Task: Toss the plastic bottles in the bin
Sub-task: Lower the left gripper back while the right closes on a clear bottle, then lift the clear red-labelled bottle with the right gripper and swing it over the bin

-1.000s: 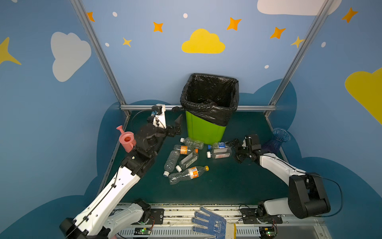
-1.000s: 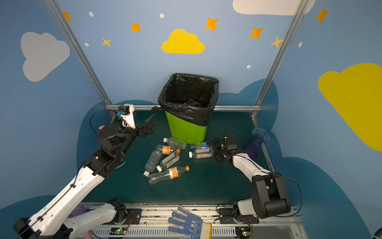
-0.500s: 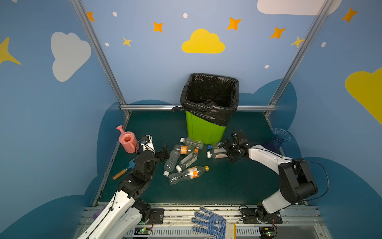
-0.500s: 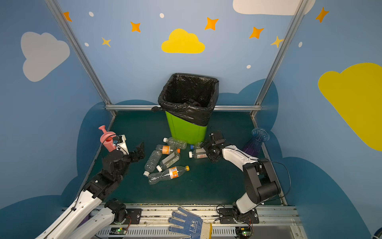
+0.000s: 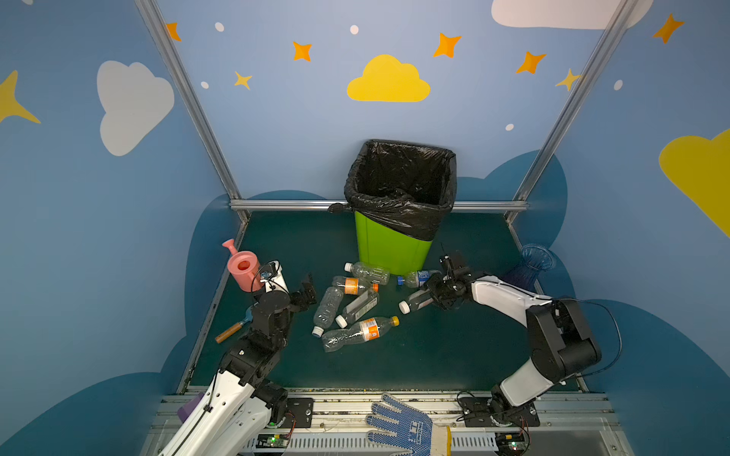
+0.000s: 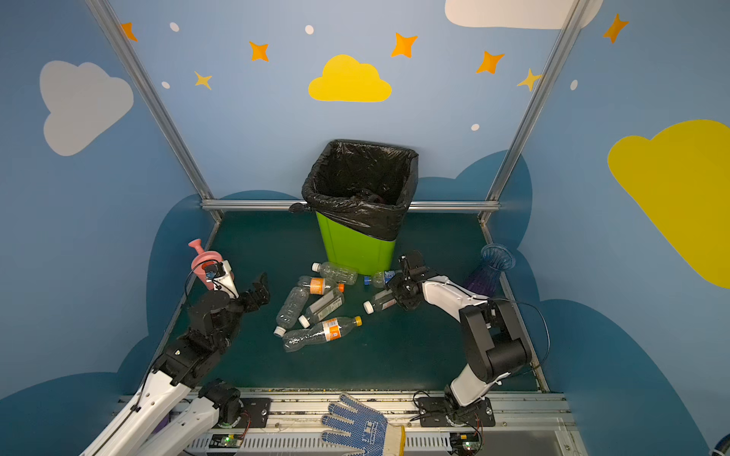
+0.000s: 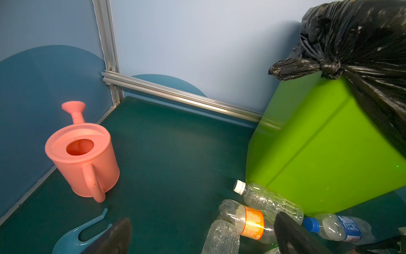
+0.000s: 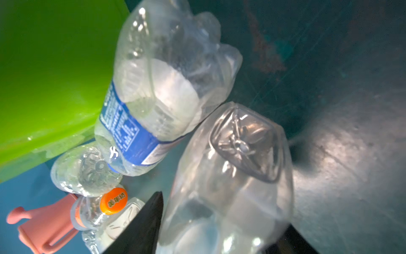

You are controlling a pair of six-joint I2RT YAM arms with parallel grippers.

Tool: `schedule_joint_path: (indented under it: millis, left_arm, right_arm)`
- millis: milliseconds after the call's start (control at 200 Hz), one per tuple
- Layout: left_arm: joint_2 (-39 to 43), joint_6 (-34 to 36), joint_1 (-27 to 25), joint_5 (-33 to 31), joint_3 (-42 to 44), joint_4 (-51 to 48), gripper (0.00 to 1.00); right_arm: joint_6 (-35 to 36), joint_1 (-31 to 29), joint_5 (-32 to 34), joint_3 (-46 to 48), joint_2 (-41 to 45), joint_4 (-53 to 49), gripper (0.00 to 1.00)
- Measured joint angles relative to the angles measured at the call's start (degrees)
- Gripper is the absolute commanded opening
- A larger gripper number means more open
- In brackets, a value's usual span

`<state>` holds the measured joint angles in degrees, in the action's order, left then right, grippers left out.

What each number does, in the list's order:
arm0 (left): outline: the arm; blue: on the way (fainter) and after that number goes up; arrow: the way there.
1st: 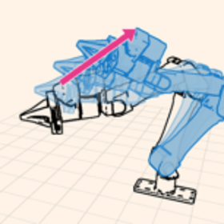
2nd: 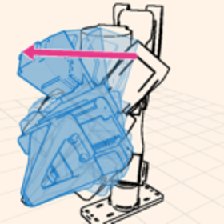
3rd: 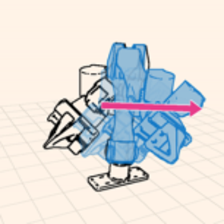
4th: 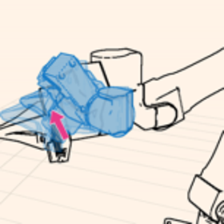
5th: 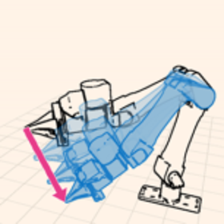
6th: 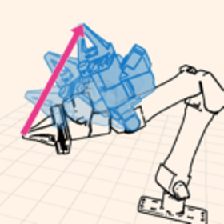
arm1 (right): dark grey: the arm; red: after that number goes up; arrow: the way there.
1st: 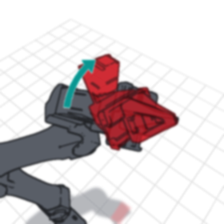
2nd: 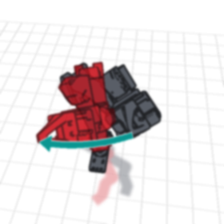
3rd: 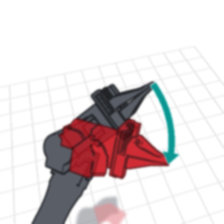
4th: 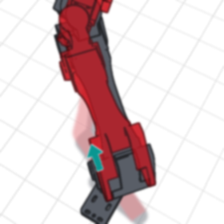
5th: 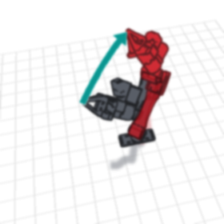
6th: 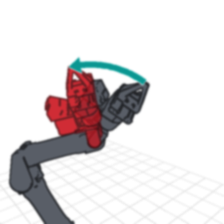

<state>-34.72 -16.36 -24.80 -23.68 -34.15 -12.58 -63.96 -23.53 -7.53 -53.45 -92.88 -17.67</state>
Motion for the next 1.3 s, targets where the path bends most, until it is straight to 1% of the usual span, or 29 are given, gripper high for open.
schedule_joint_path:
  millis: [165, 260, 355, 470, 551, 681, 721, 836, 941, 1041, 1146, 1226, 1301]
  left_arm:
    - [0.0, 0.0, 0.7, 0.1, 0.0, -0.2, 1.00]
    - [-0.1, -0.2, 0.9, 0.2, 0.0, -0.2, 1.00]
    - [-0.2, -0.3, 1.1, 0.3, 0.0, -0.2, 1.00]
    - [-0.3, -0.4, 1.2, 0.4, 0.0, -0.2, 1.00]
    - [-0.3, -0.4, 1.4, 0.5, 0.0, -0.2, 1.00]
    - [-0.3, -0.4, 1.6, 0.5, 0.0, -0.2, 1.00]
    - [-0.3, -0.5, 1.6, 0.6, 0.0, -0.3, 1.00]
    - [-0.4, -0.7, 1.7, 0.7, 0.0, -0.4, 1.00]
    - [-0.6, -1.7, 2.1, 0.6, 0.8, -0.2, 1.00]
    - [-1.5, -3.8, 3.0, 0.6, 2.4, -0.2, 1.00]
    - [-3.8, -6.4, 4.8, 0.8, 4.3, -0.3, 1.00]
    - [-5.8, -8.4, 6.7, 1.5, 5.7, -0.5, 1.00]
    - [-7.2, -10.1, 8.8, 2.5, 6.5, -0.7, 1.00]
  right_arm:
    - [1.7, 0.7, -0.7, 0.2, -0.3, 0.1, 0.52]
    - [2.8, 0.9, -1.2, 0.2, -1.0, 0.1, 0.53]
    - [3.7, 1.1, -1.6, 1.0, -1.9, 0.2, 0.51]
    - [4.4, 1.2, -1.9, 2.5, -1.9, 0.2, 0.52]
    - [4.6, 1.5, -2.4, 2.7, -1.9, 0.5, 0.51]
    - [4.7, 2.1, -3.2, 3.4, -1.4, 1.4, 0.39]
    - [4.7, 2.1, -3.3, 3.7, -0.9, 1.6, 0.37]
    - [4.9, 2.6, -2.9, 4.9, 1.0, 0.8, 0.37]
    - [5.8, 3.6, -2.5, 5.3, 4.6, -0.7, 0.38]
    - [7.3, 6.7, -2.4, 5.1, 10.6, -1.9, 0.38]
    - [10.8, 12.7, -2.1, 1.8, 18.5, -5.5, 0.39]
    - [15.2, 18.7, -1.4, -5.0, 24.2, -8.5, 0.39]
    - [19.3, 24.9, -0.7, -15.4, 28.3, -11.0, 0.41]
